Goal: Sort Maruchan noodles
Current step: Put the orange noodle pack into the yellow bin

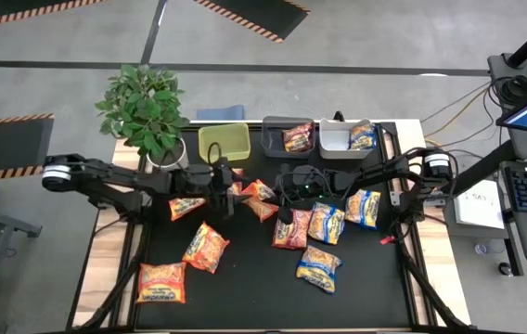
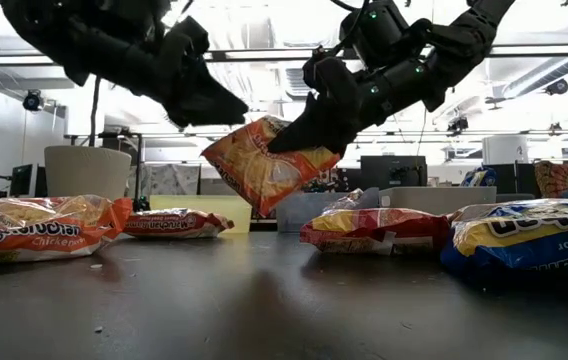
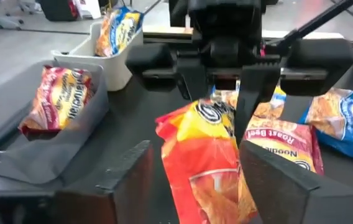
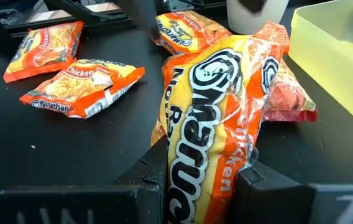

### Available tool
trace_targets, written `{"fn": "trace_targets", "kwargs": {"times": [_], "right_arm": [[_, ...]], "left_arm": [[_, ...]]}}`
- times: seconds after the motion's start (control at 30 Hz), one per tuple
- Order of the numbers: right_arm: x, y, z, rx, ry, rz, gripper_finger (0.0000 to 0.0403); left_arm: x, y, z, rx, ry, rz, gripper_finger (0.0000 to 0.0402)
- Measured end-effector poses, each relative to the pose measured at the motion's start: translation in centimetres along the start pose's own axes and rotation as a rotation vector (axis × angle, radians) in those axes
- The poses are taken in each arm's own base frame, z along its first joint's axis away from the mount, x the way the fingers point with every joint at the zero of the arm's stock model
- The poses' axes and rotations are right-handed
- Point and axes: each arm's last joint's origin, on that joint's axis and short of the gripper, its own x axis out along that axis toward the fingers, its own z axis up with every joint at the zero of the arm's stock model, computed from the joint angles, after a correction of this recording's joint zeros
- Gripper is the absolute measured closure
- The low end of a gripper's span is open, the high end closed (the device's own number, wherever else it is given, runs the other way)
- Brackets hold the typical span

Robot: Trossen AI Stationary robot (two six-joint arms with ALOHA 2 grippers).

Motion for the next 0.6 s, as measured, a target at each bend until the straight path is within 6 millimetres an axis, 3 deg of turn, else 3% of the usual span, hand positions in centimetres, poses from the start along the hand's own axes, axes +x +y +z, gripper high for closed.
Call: {"fn": "trace_targets", "kwargs": {"times": [0.23,0.6], "right_arm": [[0.0,0.0,0.0,-0.015,-0.006,0.000,0.0323],[0.0,0.0,0.1,-0.015,-0.007,0.000,0.0325]], "left_arm": [[1.5,-0.1,-1.3,-0.003,0.048,0.003,0.0137],[2.3,-0.1,-2.3,-0.017,0.083,0.003,0.0153]]}}
